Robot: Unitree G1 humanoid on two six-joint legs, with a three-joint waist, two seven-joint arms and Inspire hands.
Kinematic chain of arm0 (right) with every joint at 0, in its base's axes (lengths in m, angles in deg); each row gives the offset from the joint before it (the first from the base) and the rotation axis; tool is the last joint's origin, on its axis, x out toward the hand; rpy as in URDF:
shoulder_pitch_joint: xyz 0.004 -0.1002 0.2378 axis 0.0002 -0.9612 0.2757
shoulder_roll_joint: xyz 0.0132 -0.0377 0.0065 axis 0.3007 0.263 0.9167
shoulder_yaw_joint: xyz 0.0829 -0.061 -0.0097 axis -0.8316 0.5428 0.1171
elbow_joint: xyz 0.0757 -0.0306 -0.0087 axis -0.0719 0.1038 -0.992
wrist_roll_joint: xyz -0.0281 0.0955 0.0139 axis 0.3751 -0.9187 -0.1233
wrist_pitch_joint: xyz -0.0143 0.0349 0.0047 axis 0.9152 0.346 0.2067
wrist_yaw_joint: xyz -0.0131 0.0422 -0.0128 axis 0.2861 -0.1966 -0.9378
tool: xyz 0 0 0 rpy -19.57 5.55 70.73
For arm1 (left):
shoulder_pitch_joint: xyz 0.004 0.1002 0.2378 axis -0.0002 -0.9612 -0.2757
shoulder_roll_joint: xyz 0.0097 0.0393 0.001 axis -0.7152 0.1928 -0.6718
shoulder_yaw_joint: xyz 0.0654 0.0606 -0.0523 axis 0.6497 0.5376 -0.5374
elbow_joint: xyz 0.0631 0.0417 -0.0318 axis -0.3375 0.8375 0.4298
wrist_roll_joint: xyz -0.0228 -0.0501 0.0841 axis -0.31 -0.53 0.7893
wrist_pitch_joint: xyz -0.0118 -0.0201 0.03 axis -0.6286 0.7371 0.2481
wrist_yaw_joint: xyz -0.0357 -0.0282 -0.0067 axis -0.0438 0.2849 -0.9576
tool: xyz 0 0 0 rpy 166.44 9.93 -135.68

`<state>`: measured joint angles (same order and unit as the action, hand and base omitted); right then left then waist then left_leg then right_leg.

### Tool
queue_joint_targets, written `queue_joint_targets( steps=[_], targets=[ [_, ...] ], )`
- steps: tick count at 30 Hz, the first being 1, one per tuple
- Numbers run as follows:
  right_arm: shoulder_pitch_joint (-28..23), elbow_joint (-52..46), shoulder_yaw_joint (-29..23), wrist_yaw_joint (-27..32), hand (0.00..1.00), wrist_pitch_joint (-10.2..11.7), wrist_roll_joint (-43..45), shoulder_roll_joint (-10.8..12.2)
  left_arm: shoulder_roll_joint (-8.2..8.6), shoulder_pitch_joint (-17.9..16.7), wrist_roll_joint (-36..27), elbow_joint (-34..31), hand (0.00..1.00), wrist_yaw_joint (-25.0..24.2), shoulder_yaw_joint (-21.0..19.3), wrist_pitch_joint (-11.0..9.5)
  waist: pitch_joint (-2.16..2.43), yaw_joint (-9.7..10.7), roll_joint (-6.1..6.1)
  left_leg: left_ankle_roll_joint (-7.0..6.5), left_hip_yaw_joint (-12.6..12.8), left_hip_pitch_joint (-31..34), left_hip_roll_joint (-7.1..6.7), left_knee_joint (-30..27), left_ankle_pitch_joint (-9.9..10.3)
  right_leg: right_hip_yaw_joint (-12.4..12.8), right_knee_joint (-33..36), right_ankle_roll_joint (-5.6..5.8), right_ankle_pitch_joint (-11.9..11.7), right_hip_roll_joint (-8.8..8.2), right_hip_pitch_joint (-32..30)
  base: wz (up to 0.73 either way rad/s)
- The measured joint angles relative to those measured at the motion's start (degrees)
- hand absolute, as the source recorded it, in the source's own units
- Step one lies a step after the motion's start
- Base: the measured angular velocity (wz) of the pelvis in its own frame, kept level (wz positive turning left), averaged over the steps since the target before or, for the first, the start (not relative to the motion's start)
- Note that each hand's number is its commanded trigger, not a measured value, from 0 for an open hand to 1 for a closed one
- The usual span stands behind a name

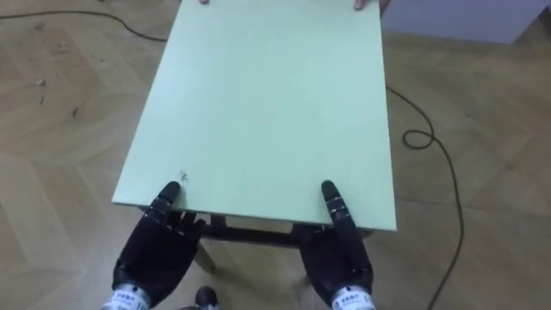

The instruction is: Move table with human

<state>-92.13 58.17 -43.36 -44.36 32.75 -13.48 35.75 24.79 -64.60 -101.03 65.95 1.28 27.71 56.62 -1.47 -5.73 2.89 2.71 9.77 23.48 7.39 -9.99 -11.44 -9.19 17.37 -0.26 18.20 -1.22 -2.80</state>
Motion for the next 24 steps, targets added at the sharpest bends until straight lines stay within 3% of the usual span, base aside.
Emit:
queue_joint_targets(
  steps=[1,2,3,4,5,8,10,11,12,13,14,15,16,17,18,19,20,22,24],
  targets=[
    [0.1,0.0,0.0,-0.1,1.00,0.2,0.2,-0.2,0.38,-0.1,0.0,0.0,1.00,0.0,0.2,-0.5,0.04,-0.6,-0.48,-0.25,-1.7,-0.2,0.05,-1.3,1.0,-2.8,0.4,-1.03,-0.7,-0.41,-1.5,-0.39],
    [0.4,0.2,0.3,-0.1,1.00,0.2,0.2,-0.7,0.22,-0.7,-0.5,0.1,1.00,-0.3,0.1,-0.8,-0.03,-1.6,-0.80,-1.21,-0.9,0.0,0.08,-8.8,7.7,-5.6,0.5,-1.46,-1.5,-1.37,-2.1,-0.45],
    [0.5,0.2,0.6,-0.1,1.00,0.3,0.2,-1.2,0.18,-1.0,-0.7,0.1,1.00,-0.4,0.3,-0.8,-0.04,-2.0,-1.17,-1.33,-0.6,0.0,0.10,-13.0,11.2,-7.0,0.4,-1.69,-1.8,-1.56,-2.1,-0.39],
    [0.6,0.2,1.1,-0.1,1.00,0.7,0.2,-1.6,0.47,-1.5,-1.1,0.1,1.00,-0.4,0.5,-0.9,-0.07,-2.3,-2.26,-1.67,-0.5,-0.2,0.31,-20.7,16.8,-9.4,0.5,-2.17,-2.5,-1.50,-2.1,-0.19],
    [0.6,0.2,1.5,-0.1,1.00,1.1,0.3,-1.9,1.05,-2.3,-1.1,0.1,1.00,-0.4,0.5,-0.9,-0.16,-2.3,-3.08,-1.51,-0.6,-1.0,0.63,-26.4,20.5,-12.1,0.6,-2.58,-2.9,-1.44,-2.2,-0.13],
    [0.6,-0.1,1.5,-0.1,1.00,1.2,1.0,-2.6,1.76,-2.9,-1.1,0.1,1.00,-0.7,0.4,-0.7,-0.30,-2.1,-5.07,-1.34,-0.8,-5.4,1.74,-37.4,26.4,-17.9,0.6,-3.56,-3.3,-0.71,-2.3,-0.04],
    [0.7,-0.2,1.5,-0.1,1.00,2.0,2.6,-2.1,2.50,-2.9,-0.9,0.1,1.00,-0.7,0.3,-0.8,-0.34,-0.8,-6.03,-1.17,-0.8,-9.3,2.21,-39.7,27.5,-19.6,1.5,-3.96,-3.2,-0.43,-3.4,0.27],
    [0.9,-0.5,1.5,-0.1,1.00,2.6,3.0,-2.2,3.04,-2.8,-0.7,0.1,1.00,-0.7,0.3,-0.8,-0.15,0.1,-6.88,-0.79,-0.8,-12.2,2.32,-39.2,27.7,-20.7,3.0,-4.18,-3.1,-0.47,-4.5,0.37],
    [1.3,-0.5,1.6,-0.1,1.00,2.8,3.1,-2.3,3.16,-2.6,-0.6,0.1,1.00,-0.7,0.2,-0.8,-0.31,0.7,-7.30,-0.45,-0.8,-13.4,2.30,-37.5,28.0,-20.9,4.5,-4.31,-3.0,-0.60,-5.2,0.37],
    [1.7,-0.4,1.6,0.0,1.00,3.2,3.1,-2.3,3.46,-2.1,-0.6,0.2,1.00,-0.1,0.1,-0.5,-0.54,1.3,-7.17,0.09,-1.1,-15.3,0.74,-31.6,28.9,-20.2,7.9,-4.73,-3.1,-1.65,-7.0,0.30],
    [1.4,-0.4,2.1,0.0,1.00,3.9,3.0,-3.2,3.71,-2.3,-0.7,0.3,1.00,0.6,0.4,-0.4,-0.45,2.0,-7.59,0.01,-2.7,-18.0,0.05,-25.6,28.7,-15.3,11.6,-6.93,-3.6,-0.66,-11.3,0.21],
    [1.3,-0.4,2.4,0.0,1.00,4.0,2.9,-3.3,3.51,-2.7,-0.7,0.2,1.00,0.5,0.4,-0.4,0.28,2.1,-7.84,0.03,-3.3,-18.5,0.32,-23.0,28.8,-12.0,8.5,-7.35,-3.9,1.91,-12.8,0.09],
    [1.4,-1.1,3.0,0.0,1.00,4.4,3.3,-1.9,2.61,-3.0,-0.7,-0.8,1.00,-0.7,-0.7,-0.9,0.87,2.2,-7.01,1.25,-3.7,-18.6,0.31,-19.7,29.5,-8.5,-0.3,-8.97,-9.4,5.10,-15.2,0.10],
    [1.7,-2.6,3.6,0.0,1.00,5.0,3.9,-2.6,3.53,-2.8,-0.4,-1.2,1.00,-1.0,-1.1,-0.9,0.32,1.9,-8.29,3.35,-2.9,-19.3,1.49,-22.6,33.0,-11.5,0.0,-9.77,-13.9,5.54,-16.1,0.06],
    [2.3,-2.4,3.5,0.3,1.00,5.2,3.9,-2.9,4.49,-2.6,-0.3,-0.8,1.00,-0.8,-1.3,-0.9,0.09,1.9,-9.56,3.41,-3.7,-20.1,2.18,-24.1,34.3,-13.1,1.3,-10.34,-13.5,6.17,-16.4,0.05],
    [3.4,-1.5,3.3,0.7,1.00,5.4,3.7,-2.8,4.38,-1.8,-0.3,-0.2,1.00,-0.7,-1.2,-0.7,0.08,2.2,-10.13,3.20,-5.3,-21.4,1.75,-23.5,35.2,-14.2,2.5,-10.70,-13.0,6.30,-17.1,0.33],
    [3.7,-1.6,3.0,0.7,1.00,5.4,3.4,-2.9,3.74,-0.5,-0.3,-0.2,1.00,-0.6,-0.9,-0.5,-0.08,3.0,-9.86,2.55,-6.0,-22.6,0.89,-20.1,35.6,-15.2,2.3,-10.69,-13.0,5.89,-17.6,0.53],
    [3.7,-1.6,1.9,0.7,1.00,4.8,2.6,-2.3,3.60,1.6,-0.3,1.0,1.00,-0.2,-0.3,-0.9,-0.15,4.1,-9.52,1.82,-6.9,-24.7,0.68,-13.4,36.7,-16.3,2.4,-10.42,-13.3,5.26,-18.2,0.59],
    [3.7,-1.6,0.9,0.7,1.00,4.2,2.6,-2.1,3.62,3.4,-0.5,2.3,1.00,-0.2,0.3,-1.0,-0.14,4.0,-9.21,1.15,-6.8,-24.6,-0.23,-10.0,37.3,-17.1,3.0,-10.26,-14.1,3.87,-19.9,0.31]
  ],
)
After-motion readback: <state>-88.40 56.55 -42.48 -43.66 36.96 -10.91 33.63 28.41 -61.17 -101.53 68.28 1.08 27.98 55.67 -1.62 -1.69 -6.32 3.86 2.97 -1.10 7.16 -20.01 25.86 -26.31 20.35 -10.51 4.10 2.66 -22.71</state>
